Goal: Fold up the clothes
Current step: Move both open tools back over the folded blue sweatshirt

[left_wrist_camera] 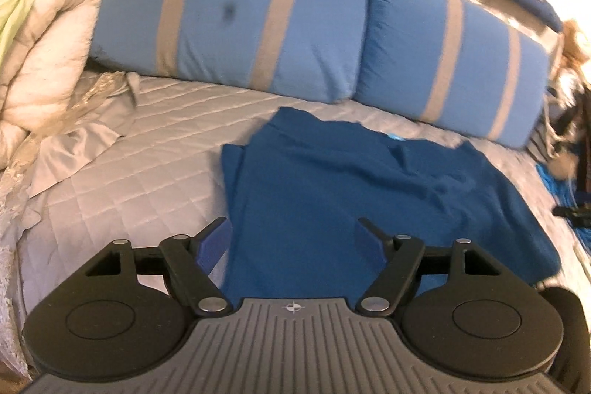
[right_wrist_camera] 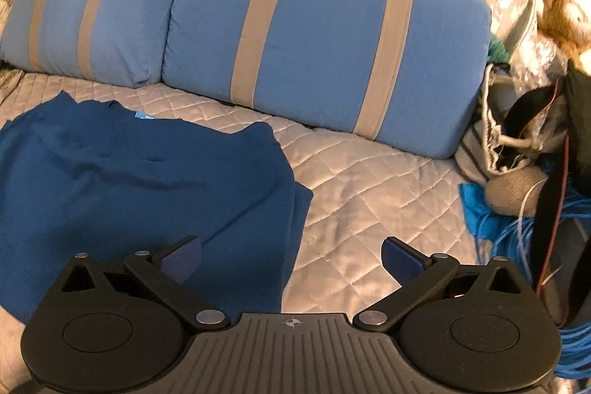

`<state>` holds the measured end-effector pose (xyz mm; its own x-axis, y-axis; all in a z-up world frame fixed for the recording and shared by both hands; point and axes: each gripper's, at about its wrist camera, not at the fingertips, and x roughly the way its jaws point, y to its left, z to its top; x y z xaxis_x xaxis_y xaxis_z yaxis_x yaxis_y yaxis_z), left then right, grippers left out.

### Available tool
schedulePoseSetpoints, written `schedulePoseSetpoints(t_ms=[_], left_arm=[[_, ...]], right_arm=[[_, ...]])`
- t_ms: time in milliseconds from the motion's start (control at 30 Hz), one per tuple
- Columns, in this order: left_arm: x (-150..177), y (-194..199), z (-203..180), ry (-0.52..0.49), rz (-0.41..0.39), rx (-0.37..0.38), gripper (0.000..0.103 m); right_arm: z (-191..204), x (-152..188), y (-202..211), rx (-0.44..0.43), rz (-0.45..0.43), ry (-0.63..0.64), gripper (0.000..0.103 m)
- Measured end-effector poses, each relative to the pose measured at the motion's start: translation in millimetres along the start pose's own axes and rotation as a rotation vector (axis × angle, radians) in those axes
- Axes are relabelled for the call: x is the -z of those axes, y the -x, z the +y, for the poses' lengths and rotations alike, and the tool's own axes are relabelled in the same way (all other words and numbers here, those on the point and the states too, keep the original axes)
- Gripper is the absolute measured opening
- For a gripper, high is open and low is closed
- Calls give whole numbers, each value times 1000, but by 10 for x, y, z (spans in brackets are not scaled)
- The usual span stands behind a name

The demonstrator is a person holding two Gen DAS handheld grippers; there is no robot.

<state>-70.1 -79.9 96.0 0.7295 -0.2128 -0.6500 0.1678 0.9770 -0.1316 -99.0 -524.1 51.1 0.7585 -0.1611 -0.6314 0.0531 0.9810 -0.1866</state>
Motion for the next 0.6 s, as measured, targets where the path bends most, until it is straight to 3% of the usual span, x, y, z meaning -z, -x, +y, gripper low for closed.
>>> schedulePoseSetpoints(t_ms=[367, 600], left_arm=[[361, 5, -164, 6, 8, 19, 73], [482, 4, -375, -84, -39, -15, 73]], right_arm=[[118, 182, 112, -38, 6, 65, 103], [-95, 371, 6, -130, 96, -72, 103]])
